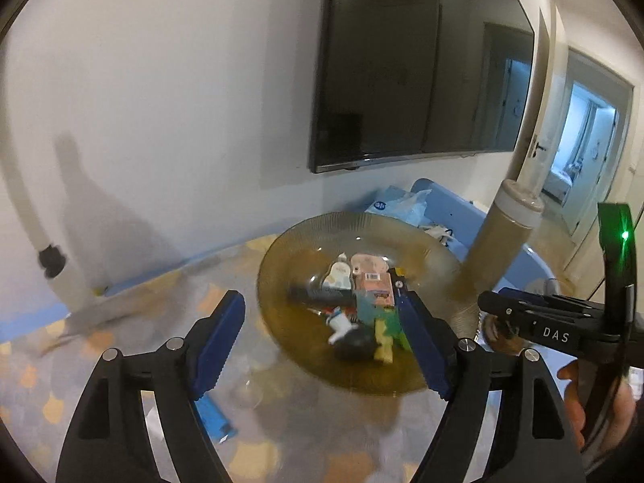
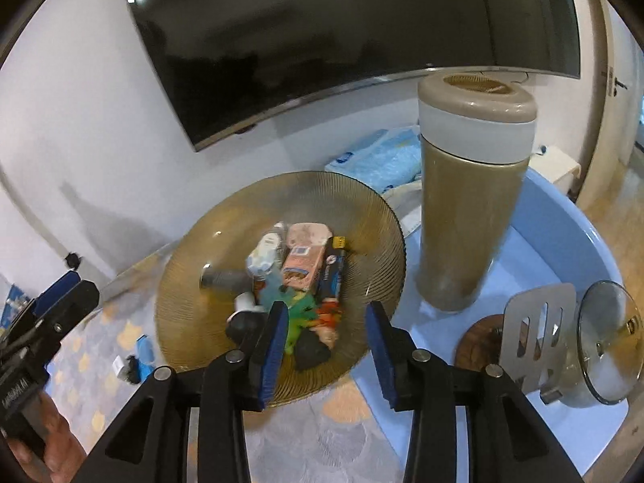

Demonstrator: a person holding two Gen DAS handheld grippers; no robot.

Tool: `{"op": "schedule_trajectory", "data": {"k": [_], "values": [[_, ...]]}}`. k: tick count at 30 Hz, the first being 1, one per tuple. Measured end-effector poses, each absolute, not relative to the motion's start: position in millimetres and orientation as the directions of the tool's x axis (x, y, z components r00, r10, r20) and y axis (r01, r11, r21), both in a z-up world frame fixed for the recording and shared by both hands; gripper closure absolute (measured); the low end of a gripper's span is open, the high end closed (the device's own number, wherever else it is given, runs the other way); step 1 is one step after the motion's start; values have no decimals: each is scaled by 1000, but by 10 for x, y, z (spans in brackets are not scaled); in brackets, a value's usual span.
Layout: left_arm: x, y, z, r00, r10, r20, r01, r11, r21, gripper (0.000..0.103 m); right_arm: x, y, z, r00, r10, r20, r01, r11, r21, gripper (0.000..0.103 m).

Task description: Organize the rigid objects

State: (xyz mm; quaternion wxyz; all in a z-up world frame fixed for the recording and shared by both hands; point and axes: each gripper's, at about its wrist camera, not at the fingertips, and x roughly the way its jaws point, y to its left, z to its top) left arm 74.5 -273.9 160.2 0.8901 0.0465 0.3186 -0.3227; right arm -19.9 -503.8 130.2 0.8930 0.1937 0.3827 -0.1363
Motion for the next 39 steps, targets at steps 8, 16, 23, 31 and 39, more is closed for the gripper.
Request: {"op": "schedule_trajectory", "data": {"k": [8, 16, 23, 31, 39], "values": [[243, -1916, 2012, 695, -477, -539, 539, 841, -50, 26, -479, -4545, 1662, 739, -35, -673, 288, 919, 269, 43], [-239, -1183, 1893, 767, -329, -551, 421, 906, 44, 20, -542, -3558, 1674, 738, 97, -668, 84, 969, 232, 39], [-246, -645, 841, 714, -148, -685, 281, 956, 86, 17, -352, -3021, 737, 643, 185, -743, 17, 966, 256, 39], [-175, -506, 127, 634, -106, -766, 221, 974, 49, 17, -313, -2716, 211, 607, 135, -783, -66, 991, 120, 39], [-321, -639, 138, 688, -32, -725, 204, 967, 151, 16, -289, -2704, 162, 606, 105, -788, -50, 994, 93, 22]]}}
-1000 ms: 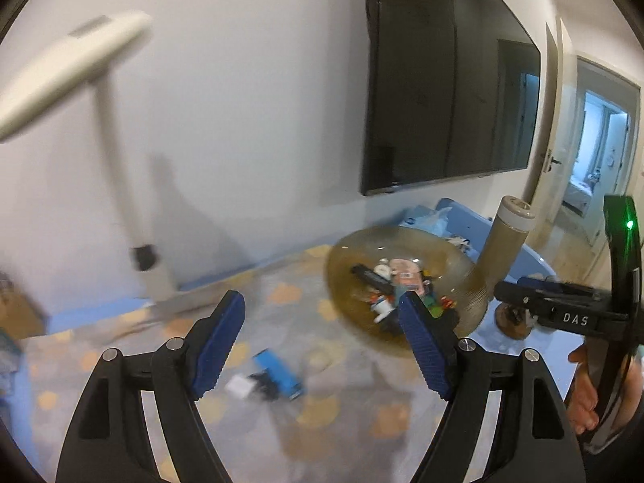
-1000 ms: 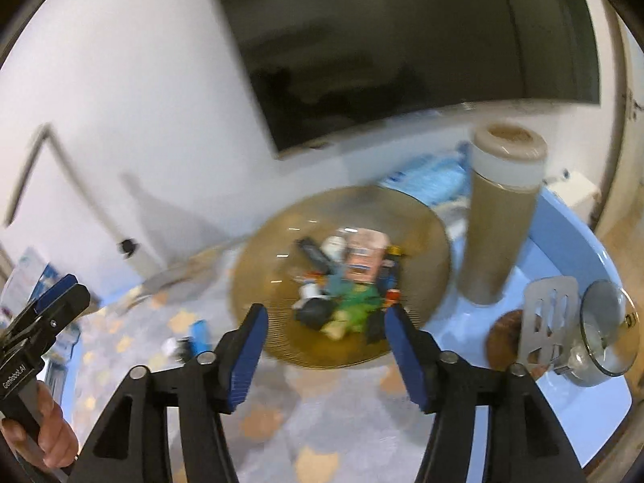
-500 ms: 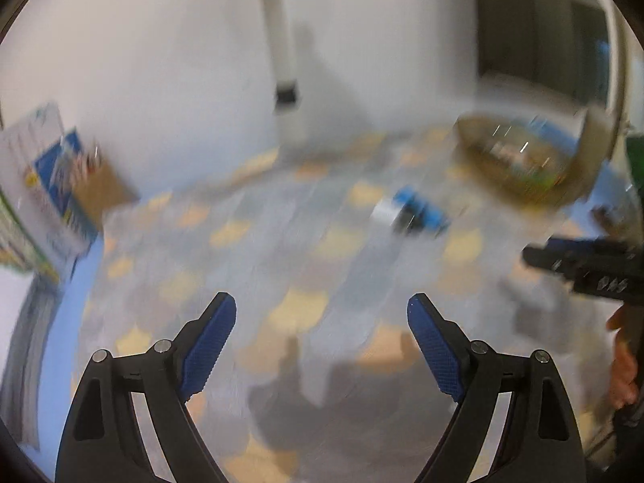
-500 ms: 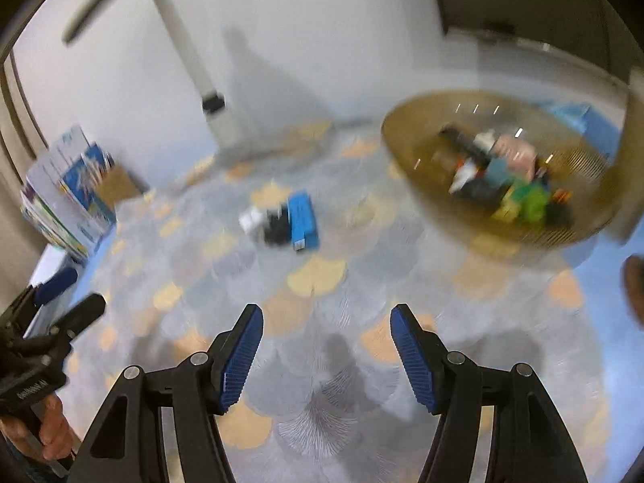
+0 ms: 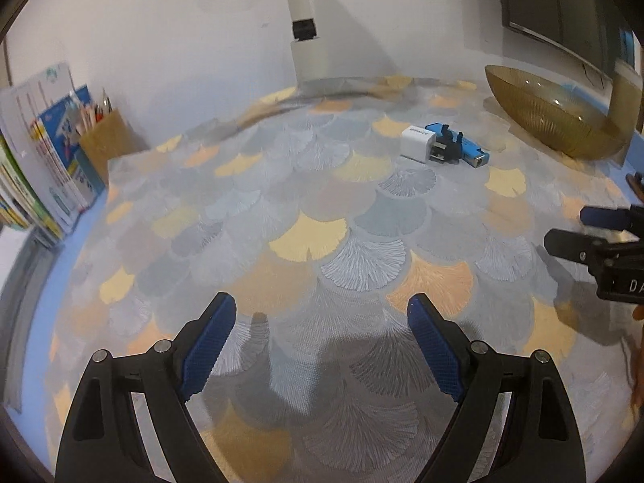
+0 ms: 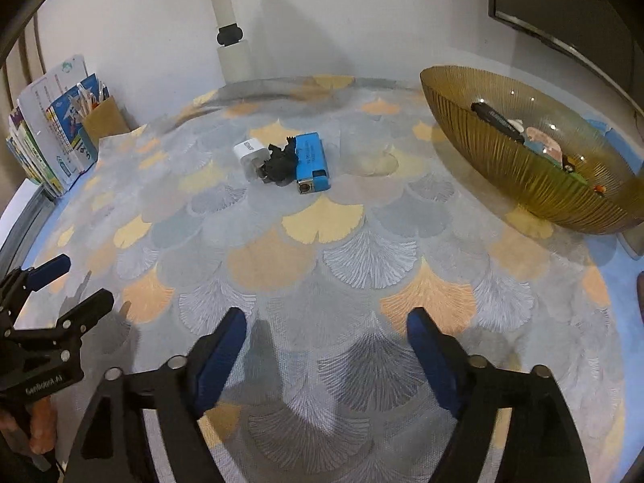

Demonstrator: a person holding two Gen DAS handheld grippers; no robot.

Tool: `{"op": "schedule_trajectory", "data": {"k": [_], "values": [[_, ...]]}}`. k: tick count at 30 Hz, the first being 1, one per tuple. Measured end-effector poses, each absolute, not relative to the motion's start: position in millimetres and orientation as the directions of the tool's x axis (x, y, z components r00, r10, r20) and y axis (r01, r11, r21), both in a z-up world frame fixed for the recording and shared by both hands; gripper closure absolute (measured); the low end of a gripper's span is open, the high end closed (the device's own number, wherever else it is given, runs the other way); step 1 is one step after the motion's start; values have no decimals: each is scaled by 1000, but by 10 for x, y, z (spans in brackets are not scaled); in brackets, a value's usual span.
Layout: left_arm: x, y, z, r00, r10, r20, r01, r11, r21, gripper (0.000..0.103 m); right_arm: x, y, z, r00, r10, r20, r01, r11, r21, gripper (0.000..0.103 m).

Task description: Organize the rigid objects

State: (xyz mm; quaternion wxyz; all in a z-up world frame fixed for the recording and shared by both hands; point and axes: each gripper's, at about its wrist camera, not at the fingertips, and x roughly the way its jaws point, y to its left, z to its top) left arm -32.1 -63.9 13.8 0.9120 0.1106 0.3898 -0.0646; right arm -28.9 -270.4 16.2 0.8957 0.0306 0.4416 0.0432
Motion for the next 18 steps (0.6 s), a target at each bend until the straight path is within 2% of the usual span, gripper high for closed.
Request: {"op": "schedule_trajectory", "data": {"k": [18], "values": [[-261, -689, 69, 660, 3, -751, 220, 955, 197, 16, -280, -2654, 121, 588, 80, -805, -56, 997, 58, 21]]}}
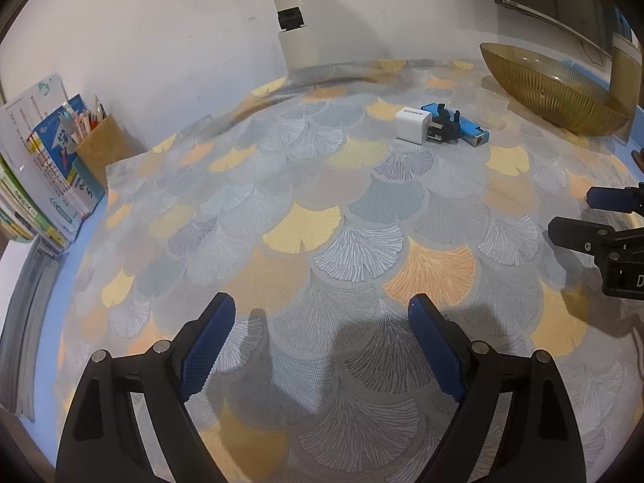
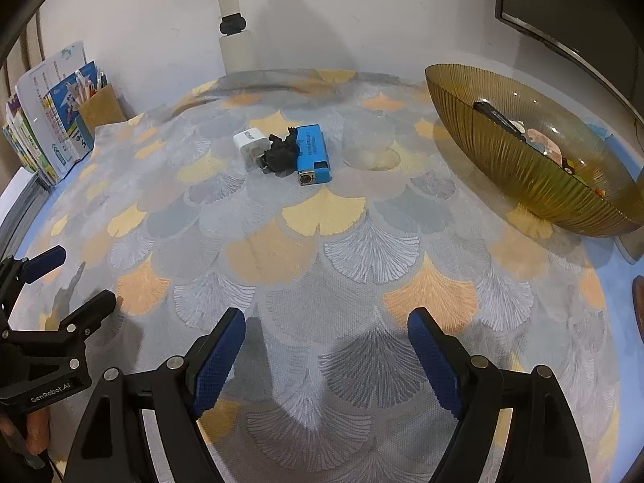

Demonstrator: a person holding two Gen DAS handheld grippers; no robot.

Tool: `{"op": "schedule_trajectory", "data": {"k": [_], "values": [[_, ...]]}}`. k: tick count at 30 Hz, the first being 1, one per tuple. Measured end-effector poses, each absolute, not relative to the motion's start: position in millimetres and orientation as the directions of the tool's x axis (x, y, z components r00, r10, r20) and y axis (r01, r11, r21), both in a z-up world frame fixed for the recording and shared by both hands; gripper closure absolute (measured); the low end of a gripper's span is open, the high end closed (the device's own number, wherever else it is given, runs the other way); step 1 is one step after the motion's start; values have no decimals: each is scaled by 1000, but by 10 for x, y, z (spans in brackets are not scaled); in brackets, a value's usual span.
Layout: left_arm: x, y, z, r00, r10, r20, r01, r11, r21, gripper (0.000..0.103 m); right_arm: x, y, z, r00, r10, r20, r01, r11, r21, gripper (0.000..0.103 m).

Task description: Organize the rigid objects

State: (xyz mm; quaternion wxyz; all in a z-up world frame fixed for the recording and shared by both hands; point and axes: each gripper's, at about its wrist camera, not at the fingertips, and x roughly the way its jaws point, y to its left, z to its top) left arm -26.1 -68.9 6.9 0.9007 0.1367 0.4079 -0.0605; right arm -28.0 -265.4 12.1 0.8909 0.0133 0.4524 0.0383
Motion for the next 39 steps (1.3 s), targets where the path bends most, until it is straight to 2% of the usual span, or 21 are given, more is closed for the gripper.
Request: {"op": "schedule_trajectory", "data": {"k": [2, 7, 10, 14, 19, 21, 22, 23, 24, 28, 30, 33, 35, 37, 38, 39], "values": [[-258, -684, 64, 660, 1, -751, 222, 955, 196, 16, -276, -2655, 118, 585, 76, -807, -52, 997, 56, 17], [-278, -694, 76, 661, -17, -750, 241, 951, 191, 16, -265, -2657, 115, 583, 68, -810, -48, 998, 49, 17], [-205, -684, 166, 595, -152, -790, 349, 933, 83, 16, -198, -2661, 103, 541, 16, -841, -7, 1000, 15, 16], [8, -701, 519, 596, -225, -771, 405, 913, 47, 16, -43, -2677, 244, 441, 101, -892, 10, 993, 117, 17], [422, -951, 641, 611, -238, -755, 456, 886, 90, 16, 234, -2649, 513, 503, 140, -853, -40, 990, 139, 17], [654, -1088, 539, 584, -245, -773, 475, 877, 81, 17, 393, -2650, 500, 520, 121, -846, -45, 992, 115, 36], [733, -1122, 500, 572, -258, -778, 486, 871, 69, 19, 490, -2652, 457, 516, 124, -847, -52, 992, 113, 48], [821, -1171, 451, 555, -282, -782, 506, 861, 48, 29, 582, -2661, 396, 506, 140, -851, -62, 990, 126, 52], [903, -1198, 419, 535, -309, -787, 522, 853, 20, 35, 630, -2673, 361, 503, 155, -850, -66, 988, 142, 53], [1164, -1264, 308, 464, -392, -794, 556, 827, -83, 37, 812, -2736, 199, 522, 187, -832, -83, 982, 168, 54], [1280, -1299, 231, 425, -422, -801, 567, 813, -128, 48, 886, -2719, 191, 539, 184, -822, -100, 983, 155, 55], [1402, -1344, 116, 380, -462, -801, 569, 800, -192, 54, 986, -2674, 182, 555, 159, -817, -112, 987, 116, 57], [1436, -1347, 73, 362, -487, -795, 568, 792, -227, 57, 1026, -2649, 176, 566, 147, -811, -115, 988, 99, 65], [1448, -1348, 47, 348, -508, -788, 565, 785, -256, 61, 1050, -2639, 175, 576, 128, -807, -108, 991, 80, 67], [1431, -1353, 47, 344, -519, -782, 568, 778, -267, 68, 1049, -2628, 176, 581, 123, -805, -108, 991, 73, 71], [1401, -1363, 60, 351, -516, -781, 569, 781, -259, 68, 1047, -2619, 177, 584, 121, -802, -113, 991, 68, 73]]}}
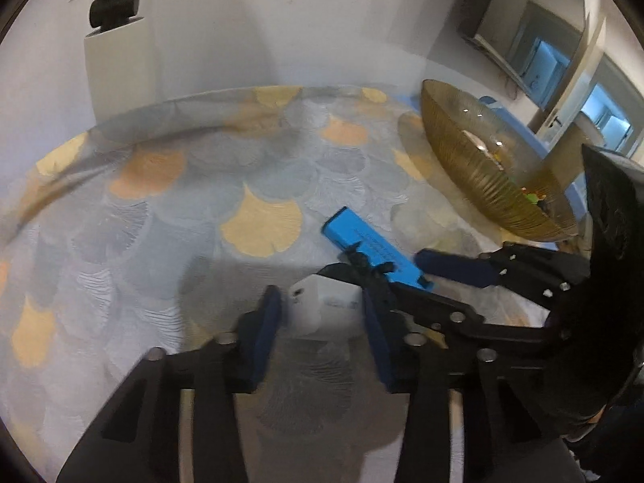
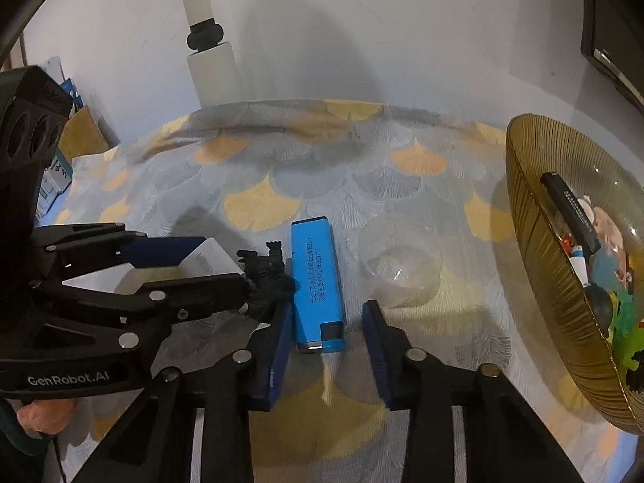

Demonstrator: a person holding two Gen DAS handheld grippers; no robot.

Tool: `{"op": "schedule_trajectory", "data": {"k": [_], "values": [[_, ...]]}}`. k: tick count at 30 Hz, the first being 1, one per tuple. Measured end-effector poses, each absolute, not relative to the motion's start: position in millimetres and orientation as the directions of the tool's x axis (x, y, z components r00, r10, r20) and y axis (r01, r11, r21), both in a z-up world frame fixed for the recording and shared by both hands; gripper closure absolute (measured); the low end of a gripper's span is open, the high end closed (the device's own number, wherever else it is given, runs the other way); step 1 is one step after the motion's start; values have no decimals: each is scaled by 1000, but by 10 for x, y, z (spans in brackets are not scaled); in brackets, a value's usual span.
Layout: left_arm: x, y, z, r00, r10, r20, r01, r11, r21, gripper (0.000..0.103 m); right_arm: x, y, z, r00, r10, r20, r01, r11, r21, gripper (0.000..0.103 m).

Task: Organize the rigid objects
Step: 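Grasp the blue lighter with the right tool while the left grasps the white ANKER cube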

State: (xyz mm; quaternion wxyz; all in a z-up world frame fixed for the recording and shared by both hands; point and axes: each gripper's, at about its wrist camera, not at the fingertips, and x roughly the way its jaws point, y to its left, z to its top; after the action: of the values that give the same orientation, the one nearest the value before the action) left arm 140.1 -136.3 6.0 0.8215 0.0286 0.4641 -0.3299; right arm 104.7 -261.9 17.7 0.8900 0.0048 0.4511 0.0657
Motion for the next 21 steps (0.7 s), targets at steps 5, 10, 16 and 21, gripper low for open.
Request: {"op": "schedule_trajectory", "data": {"k": [5, 10, 16, 21], "values": [[1233, -1322, 104, 401, -470, -786, 552, 809, -202, 68, 930, -2531, 184, 574, 134, -808, -150, 987, 57, 79], [797, -988, 185, 397, -489, -777, 548, 805, -227, 68, 579, -2604, 212, 540, 178, -823, -156, 982, 110, 79], [210, -655, 195, 407, -504, -762, 512, 816, -266, 68, -339, -2761, 191, 539, 192, -820, -116, 981, 153, 79], [-236, -683, 203, 431, -476, -767, 532, 820, -210, 68, -883, -2777, 203, 536, 169, -827, -113, 985, 128, 79]]}}
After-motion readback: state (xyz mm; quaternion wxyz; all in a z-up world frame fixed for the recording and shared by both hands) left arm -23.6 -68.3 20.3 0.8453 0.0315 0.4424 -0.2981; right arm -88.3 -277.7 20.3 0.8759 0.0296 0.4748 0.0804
